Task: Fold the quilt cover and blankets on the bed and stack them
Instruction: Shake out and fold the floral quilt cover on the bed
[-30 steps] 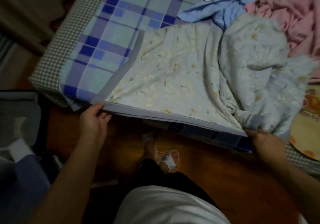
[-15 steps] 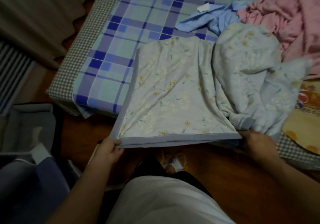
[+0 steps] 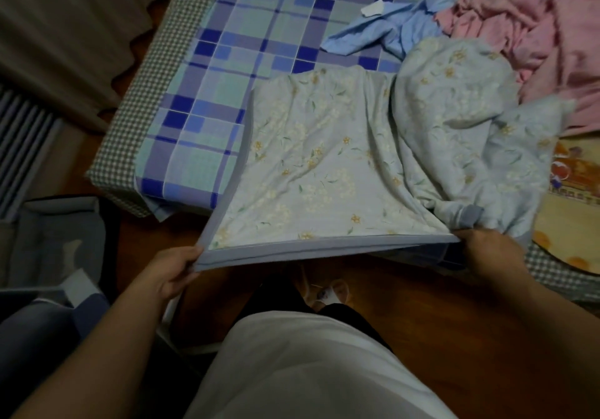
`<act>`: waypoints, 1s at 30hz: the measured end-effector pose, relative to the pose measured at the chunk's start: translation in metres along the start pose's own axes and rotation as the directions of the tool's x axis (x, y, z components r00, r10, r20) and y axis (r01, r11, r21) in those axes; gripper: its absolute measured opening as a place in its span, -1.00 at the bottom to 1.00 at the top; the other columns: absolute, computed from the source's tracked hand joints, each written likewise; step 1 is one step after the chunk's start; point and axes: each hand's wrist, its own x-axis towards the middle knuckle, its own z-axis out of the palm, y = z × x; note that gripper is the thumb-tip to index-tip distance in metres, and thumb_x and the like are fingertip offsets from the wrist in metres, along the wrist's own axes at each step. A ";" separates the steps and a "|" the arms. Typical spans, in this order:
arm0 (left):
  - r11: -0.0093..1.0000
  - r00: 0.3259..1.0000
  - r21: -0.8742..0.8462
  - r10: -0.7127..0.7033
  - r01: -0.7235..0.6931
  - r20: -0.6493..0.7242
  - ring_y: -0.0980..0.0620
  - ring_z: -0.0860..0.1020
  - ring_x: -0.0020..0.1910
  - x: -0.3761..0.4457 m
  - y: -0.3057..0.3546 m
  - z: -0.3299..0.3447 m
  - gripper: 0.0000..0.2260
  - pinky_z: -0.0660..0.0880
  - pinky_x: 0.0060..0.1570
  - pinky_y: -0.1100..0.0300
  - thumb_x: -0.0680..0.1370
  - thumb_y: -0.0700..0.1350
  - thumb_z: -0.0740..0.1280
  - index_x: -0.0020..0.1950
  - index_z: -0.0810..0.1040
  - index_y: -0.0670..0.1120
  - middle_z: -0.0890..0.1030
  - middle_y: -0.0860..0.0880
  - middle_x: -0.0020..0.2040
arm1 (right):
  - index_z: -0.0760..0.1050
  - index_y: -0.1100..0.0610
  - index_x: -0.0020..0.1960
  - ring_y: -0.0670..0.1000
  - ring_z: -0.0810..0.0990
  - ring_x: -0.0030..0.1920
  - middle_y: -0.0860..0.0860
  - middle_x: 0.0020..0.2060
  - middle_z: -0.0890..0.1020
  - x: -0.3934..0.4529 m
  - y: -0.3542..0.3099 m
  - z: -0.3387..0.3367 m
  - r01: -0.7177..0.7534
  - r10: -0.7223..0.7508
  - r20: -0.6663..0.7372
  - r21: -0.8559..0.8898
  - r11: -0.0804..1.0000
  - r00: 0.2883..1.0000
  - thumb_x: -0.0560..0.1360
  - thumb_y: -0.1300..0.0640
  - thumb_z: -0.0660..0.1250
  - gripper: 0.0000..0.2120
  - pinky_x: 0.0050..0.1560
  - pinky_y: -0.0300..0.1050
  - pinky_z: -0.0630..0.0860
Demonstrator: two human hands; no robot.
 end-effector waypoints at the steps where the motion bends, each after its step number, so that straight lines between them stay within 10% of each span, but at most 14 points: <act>1: 0.996 1.000 -0.085 -0.002 0.001 -0.015 -0.03 0.55 -0.10 0.002 0.003 -0.003 -0.77 0.62 -0.38 0.18 0.60 -0.16 0.35 0.23 0.53 -0.19 0.57 -0.14 -0.04 | 0.55 -0.08 0.28 0.08 0.61 -0.25 0.03 -0.14 0.66 0.000 0.003 -0.001 -0.009 0.008 0.009 0.036 0.999 1.000 0.43 0.10 0.43 -0.58 -0.38 -0.10 0.46; 6: 0.723 0.991 -0.689 0.126 -0.054 0.054 0.00 0.53 0.24 -0.010 -0.004 0.023 -0.81 0.51 0.08 0.11 0.65 -0.21 0.22 0.23 0.53 -0.09 0.60 -0.08 0.19 | 0.56 0.06 0.27 0.25 0.58 -0.24 0.22 -0.17 0.64 -0.003 -0.020 -0.002 -0.322 0.449 -0.125 0.534 0.782 0.885 0.57 0.20 0.24 -0.70 -0.28 -0.03 0.47; 8: 0.654 0.957 -0.756 0.228 -0.014 0.179 0.03 0.61 0.16 -0.029 -0.016 0.033 -0.80 0.53 0.12 0.08 0.64 -0.23 0.20 0.16 0.55 -0.04 0.69 -0.04 0.09 | 0.59 0.17 0.17 0.24 0.57 -0.21 0.23 -0.19 0.60 -0.008 -0.025 0.004 -0.299 0.381 -0.072 0.494 0.817 0.922 0.61 0.15 0.22 -0.76 -0.22 0.00 0.52; 12: 0.991 0.967 -0.106 0.104 -0.081 0.233 -0.11 0.63 -0.05 -0.023 -0.038 0.019 -0.83 0.63 -0.16 0.11 0.55 -0.38 0.29 0.10 0.57 -0.22 0.63 -0.30 0.09 | 0.61 0.11 0.14 0.17 0.53 -0.29 0.17 -0.26 0.60 -0.012 -0.007 0.003 -0.184 0.221 -0.098 0.293 0.938 0.970 0.59 0.16 0.24 -0.78 -0.31 -0.06 0.45; 15: 0.936 1.000 0.351 -0.003 0.001 0.003 -0.20 0.55 -0.22 -0.004 -0.036 0.005 -0.79 0.56 -0.30 0.02 0.48 -0.40 0.33 0.11 0.56 -0.33 0.58 -0.36 -0.06 | 0.61 0.11 0.16 0.20 0.61 -0.10 0.17 -0.08 0.67 0.001 -0.005 0.001 -0.145 0.114 0.125 0.284 0.948 0.986 0.57 0.19 0.25 -0.77 -0.14 -0.02 0.52; 21: 0.925 0.939 0.174 -0.345 0.338 0.010 -0.13 0.28 -0.23 -0.026 0.010 0.023 -0.84 0.32 -0.29 0.12 0.37 -0.31 0.09 -0.09 0.36 -0.20 0.32 -0.15 -0.11 | 0.65 0.21 -0.02 0.06 0.58 -0.15 0.13 -0.06 0.68 0.024 -0.039 -0.032 -0.033 -0.095 0.469 0.258 0.966 0.878 0.55 0.15 0.24 -0.77 -0.19 -0.16 0.43; 24: 0.983 0.975 -0.036 -0.175 0.182 0.137 -0.17 0.42 -0.18 -0.023 0.091 0.042 -0.84 0.46 -0.38 0.12 0.41 -0.32 0.18 -0.03 0.42 -0.20 0.44 -0.19 -0.14 | 0.51 0.16 -0.03 0.03 0.48 -0.09 0.15 0.00 0.61 0.050 -0.037 -0.088 0.032 -0.126 0.522 0.187 0.982 0.844 0.61 0.14 0.18 -0.83 -0.23 -0.25 0.35; 27: 0.922 0.914 0.092 0.354 -0.377 0.199 -0.23 0.61 -0.03 -0.055 0.249 0.076 -0.81 0.58 -0.11 0.08 0.42 -0.24 0.49 -0.03 0.59 -0.28 0.62 -0.20 -0.15 | 0.56 0.20 0.15 0.15 0.58 0.09 0.24 0.19 0.59 0.097 0.008 -0.185 -0.180 0.155 0.116 0.244 0.953 0.981 0.58 0.09 0.24 -0.75 0.07 -0.14 0.46; 30: 0.652 0.624 -0.567 0.728 -0.504 0.283 -0.12 0.61 0.01 -0.172 0.434 0.089 -0.84 0.56 -0.06 0.06 0.45 -0.38 0.21 -0.14 0.59 -0.27 0.62 -0.22 -0.17 | 0.57 0.26 -0.04 0.25 0.60 -0.11 0.33 -0.05 0.62 0.112 0.064 -0.342 -0.229 0.453 -0.452 0.468 0.854 0.769 0.51 0.18 0.30 -0.85 -0.06 0.01 0.53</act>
